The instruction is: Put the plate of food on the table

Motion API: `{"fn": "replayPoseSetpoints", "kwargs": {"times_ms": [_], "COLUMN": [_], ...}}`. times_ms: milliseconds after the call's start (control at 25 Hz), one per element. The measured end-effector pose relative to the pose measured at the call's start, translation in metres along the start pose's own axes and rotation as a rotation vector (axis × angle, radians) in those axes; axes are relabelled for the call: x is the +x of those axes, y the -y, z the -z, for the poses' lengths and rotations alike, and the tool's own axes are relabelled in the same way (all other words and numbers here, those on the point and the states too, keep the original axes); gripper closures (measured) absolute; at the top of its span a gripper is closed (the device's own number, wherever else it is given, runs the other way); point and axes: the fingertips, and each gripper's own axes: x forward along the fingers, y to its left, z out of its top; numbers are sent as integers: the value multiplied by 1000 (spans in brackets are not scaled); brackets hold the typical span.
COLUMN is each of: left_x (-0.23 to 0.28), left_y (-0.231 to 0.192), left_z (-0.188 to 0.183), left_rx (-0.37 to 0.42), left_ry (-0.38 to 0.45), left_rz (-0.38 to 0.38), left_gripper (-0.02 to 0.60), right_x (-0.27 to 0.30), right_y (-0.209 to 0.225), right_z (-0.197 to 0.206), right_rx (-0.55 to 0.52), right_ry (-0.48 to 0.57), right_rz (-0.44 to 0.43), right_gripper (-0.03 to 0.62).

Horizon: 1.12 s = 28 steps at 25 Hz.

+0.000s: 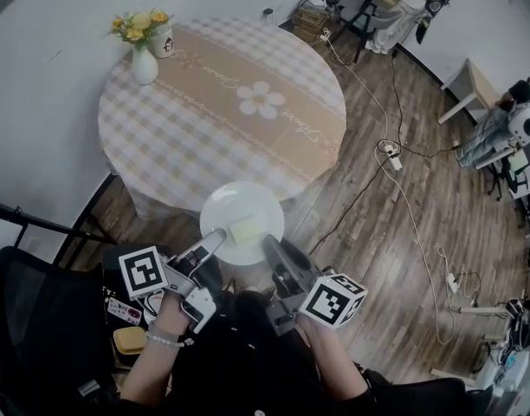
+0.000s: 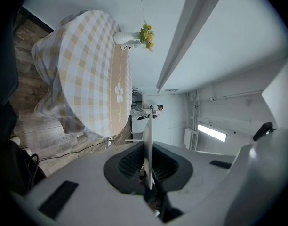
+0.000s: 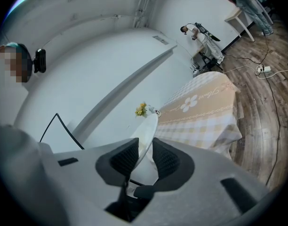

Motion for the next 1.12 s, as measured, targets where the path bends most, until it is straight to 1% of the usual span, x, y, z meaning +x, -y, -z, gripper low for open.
{"fn": "replayPoseSetpoints", "kwargs": {"times_ms": [200,360,640,800,960,1120], "left_x": [-1,1,17,34,56,78], "left_y": [0,-1,1,3,4,6], "left_z": [-2,-4,-13,-25,-37,-49], "left_rx": [17,10,25,36,25,34], "left_ry": [-4,-3,2,11,32,53], "left_rz": [1,3,-4,-3,2,-14], "left_gripper": [565,565,566,566,566,566], "right_x": [2,4,14,27,41,54], "right_y": [0,-1,11,21,32,45], "right_z": [2,0,-12,-26,-45,-66], "right_rx": [-6,-38,-17,-4,-4,-1], "right_ry": [12,10,-1,-12,-24,-49], "right_rz": [2,2,-2,-20,-36,-53], "right_gripper": [525,523,525,528,530,530]}}
